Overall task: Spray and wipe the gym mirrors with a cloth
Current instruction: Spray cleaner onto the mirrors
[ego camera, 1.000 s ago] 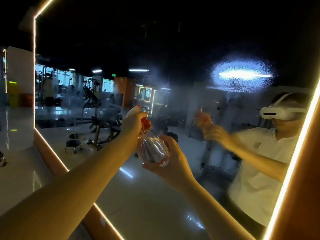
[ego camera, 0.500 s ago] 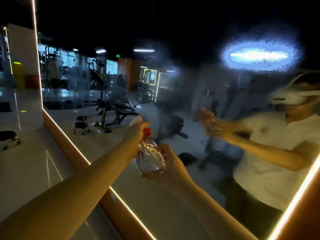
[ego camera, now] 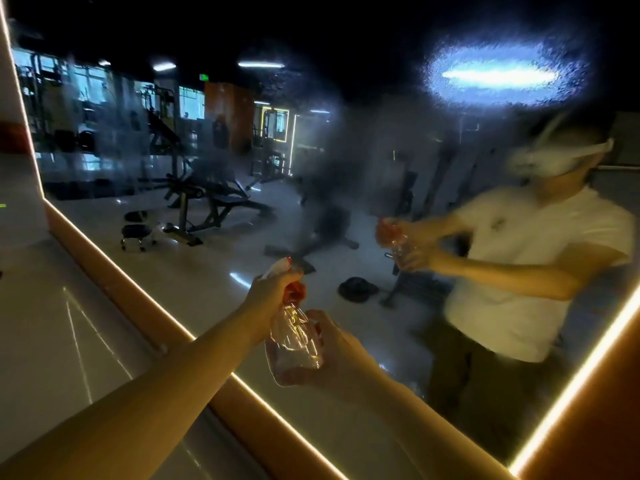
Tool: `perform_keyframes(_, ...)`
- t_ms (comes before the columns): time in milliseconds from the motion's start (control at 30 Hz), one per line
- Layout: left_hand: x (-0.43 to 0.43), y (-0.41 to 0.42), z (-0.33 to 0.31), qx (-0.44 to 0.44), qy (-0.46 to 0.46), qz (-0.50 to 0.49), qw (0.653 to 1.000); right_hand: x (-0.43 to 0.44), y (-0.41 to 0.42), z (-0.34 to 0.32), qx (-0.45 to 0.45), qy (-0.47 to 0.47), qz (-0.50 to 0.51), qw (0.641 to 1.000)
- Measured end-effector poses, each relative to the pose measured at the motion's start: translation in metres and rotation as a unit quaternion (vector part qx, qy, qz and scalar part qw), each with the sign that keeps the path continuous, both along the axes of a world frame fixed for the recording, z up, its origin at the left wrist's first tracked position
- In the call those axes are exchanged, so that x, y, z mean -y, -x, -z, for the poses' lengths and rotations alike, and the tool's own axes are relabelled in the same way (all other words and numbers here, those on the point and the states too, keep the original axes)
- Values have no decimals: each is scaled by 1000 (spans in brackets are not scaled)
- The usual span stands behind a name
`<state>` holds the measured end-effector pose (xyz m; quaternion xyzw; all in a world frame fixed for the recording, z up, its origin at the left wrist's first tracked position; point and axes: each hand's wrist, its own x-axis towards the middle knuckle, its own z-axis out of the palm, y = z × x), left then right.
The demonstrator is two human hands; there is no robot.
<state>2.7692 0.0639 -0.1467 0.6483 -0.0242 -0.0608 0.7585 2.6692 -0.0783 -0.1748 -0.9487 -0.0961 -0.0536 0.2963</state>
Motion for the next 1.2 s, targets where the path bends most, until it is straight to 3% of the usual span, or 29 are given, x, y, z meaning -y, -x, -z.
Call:
perform_keyframes(167, -17, -15, 15, -18, 0, -58, 998, -18, -8, 3, -16, -3, -11, 1000)
perform_keyframes(300, -37, -22, 16, 16, 9, -92, 996, -36, -21, 7, -20, -14, -13, 1000)
perform_keyframes(500, -63, -34, 10, 19, 44, -85, 995, -54, -46, 6, -12, -46, -24, 999)
perform_keyframes(700, -85, -75, 8, 44, 10, -121, 992, -71, -87, 9, 4, -80, -44, 996)
perform_keyframes(1200, -100, -188, -94, 111, 42, -216, 969, -83, -248, -57, 126, -125, -139, 974)
